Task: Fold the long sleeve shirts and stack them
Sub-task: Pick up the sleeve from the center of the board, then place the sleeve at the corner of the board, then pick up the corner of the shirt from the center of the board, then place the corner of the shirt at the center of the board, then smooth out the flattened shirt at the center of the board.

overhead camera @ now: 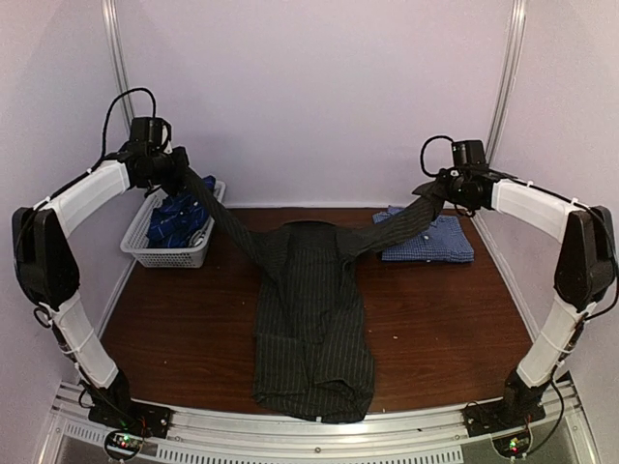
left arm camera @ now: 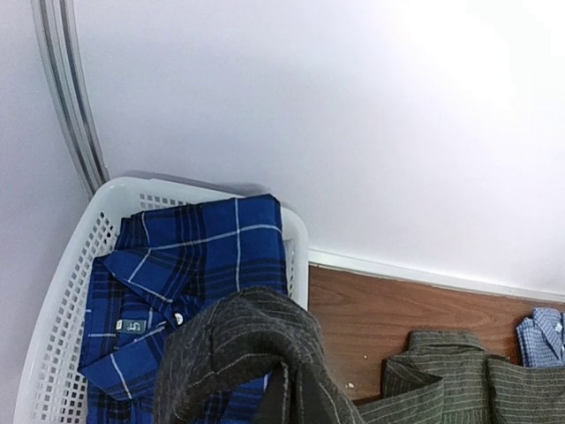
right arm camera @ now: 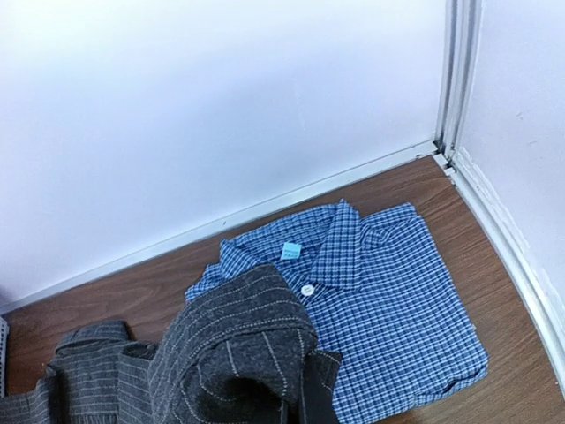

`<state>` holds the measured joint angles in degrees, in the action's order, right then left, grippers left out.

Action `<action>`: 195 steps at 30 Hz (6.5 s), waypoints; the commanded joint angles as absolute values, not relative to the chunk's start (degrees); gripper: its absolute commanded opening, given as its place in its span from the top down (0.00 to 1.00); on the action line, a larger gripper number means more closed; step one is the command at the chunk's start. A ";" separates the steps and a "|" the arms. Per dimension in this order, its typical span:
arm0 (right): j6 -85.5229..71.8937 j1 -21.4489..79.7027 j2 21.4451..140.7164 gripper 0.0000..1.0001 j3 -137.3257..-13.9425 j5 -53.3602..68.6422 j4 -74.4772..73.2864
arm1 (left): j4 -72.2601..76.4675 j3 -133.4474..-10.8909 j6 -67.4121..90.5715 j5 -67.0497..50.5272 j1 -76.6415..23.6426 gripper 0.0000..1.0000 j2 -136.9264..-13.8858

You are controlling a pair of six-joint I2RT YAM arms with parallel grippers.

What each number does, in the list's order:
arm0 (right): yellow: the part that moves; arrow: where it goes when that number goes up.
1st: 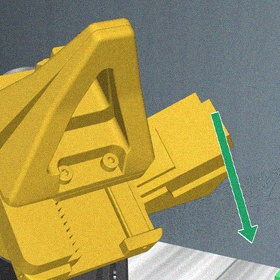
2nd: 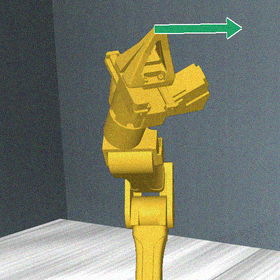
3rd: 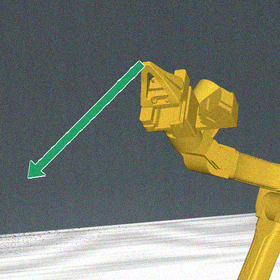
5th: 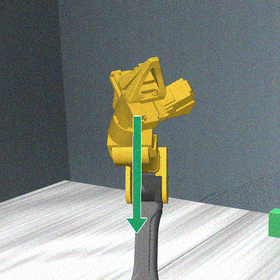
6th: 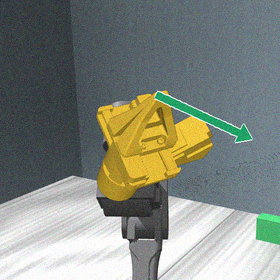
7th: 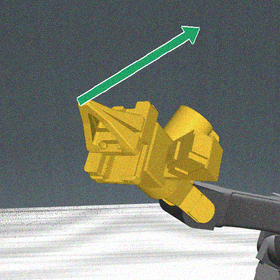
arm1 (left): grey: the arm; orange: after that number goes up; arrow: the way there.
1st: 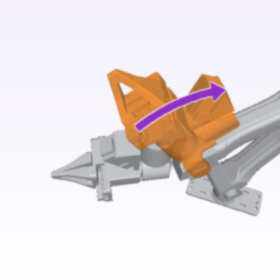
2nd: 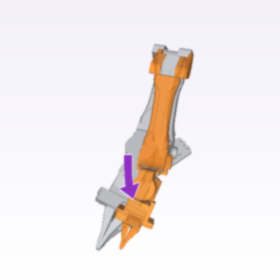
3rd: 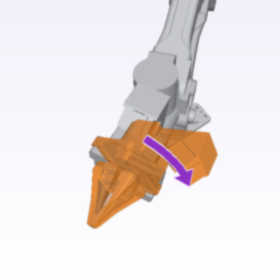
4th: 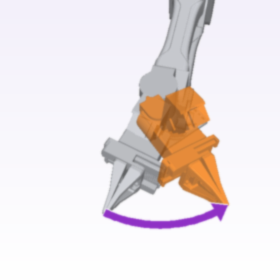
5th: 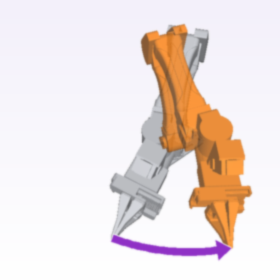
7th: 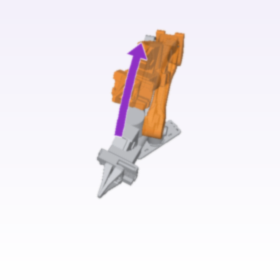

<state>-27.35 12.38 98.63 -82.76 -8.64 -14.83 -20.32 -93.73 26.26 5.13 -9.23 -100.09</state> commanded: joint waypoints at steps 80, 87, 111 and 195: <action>-36.20 65.62 99.30 0.47 -75.12 -3.35 -39.73 | -30.35 -55.03 34.38 -18.78 -45.32 0.46 -84.43; -37.26 67.94 103.66 0.42 -76.43 -8.80 -40.77 | -28.75 -56.13 33.62 -14.03 -47.46 0.46 -89.24; -41.07 68.51 107.76 0.45 -71.47 -7.41 -32.23 | -25.06 -52.04 37.07 -15.00 -48.69 0.92 -96.22; -56.64 62.19 75.16 0.50 -50.43 -14.41 -39.96 | -37.63 -76.80 35.79 -5.73 -60.18 0.97 -104.08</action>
